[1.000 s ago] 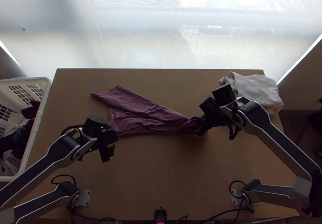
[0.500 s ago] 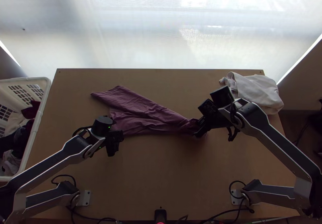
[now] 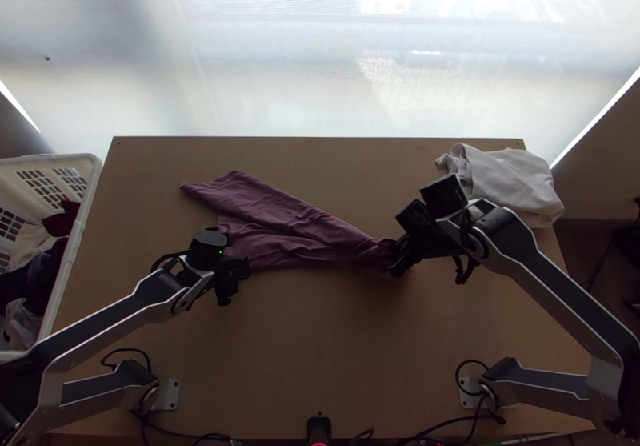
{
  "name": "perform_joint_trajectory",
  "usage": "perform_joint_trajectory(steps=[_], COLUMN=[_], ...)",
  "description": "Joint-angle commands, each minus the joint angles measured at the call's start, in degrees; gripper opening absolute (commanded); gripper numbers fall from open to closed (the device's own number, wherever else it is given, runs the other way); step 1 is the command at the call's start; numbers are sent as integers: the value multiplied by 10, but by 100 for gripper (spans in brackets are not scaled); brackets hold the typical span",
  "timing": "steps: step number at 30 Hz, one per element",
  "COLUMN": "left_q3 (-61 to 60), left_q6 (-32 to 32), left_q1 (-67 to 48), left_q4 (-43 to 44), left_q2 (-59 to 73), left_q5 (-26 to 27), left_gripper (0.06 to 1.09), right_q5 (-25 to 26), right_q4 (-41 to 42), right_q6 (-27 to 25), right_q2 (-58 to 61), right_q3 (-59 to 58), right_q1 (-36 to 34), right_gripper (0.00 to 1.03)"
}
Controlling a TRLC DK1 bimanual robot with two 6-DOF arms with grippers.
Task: Fold the t-shirt
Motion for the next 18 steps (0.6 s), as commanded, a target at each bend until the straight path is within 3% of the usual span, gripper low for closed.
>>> perform_joint_trajectory(steps=[1, 4, 7, 10, 12, 16, 18], left_q3=[-6, -12, -17, -22, -25, -23, -12], left_q6=[5, 6, 5, 6, 5, 4, -7], left_q1=[1, 0, 2, 5, 10, 23, 36], left_q4=[24, 29, 39, 46, 56, 60, 50], left_q2=[18, 27, 34, 43, 49, 63, 59], left_q5=[-2, -1, -1, 2, 4, 3, 2], left_gripper=[73, 60, 57, 32, 21, 10, 10], right_q5=[-1, 0, 0, 0, 0, 0, 0], right_q4=[0, 0, 0, 0, 0, 0, 0], right_q6=[-2, -2, -2, -2, -2, -2, -2], right_q2=[-7, -9, -13, -15, -15, -15, -17], right_q3=[-8, -10, -13, -15, -15, -15, -14], right_q1=[-1, -1, -2, -2, -4, -6, -6], right_gripper=[3, 3, 3, 3, 3, 3, 3])
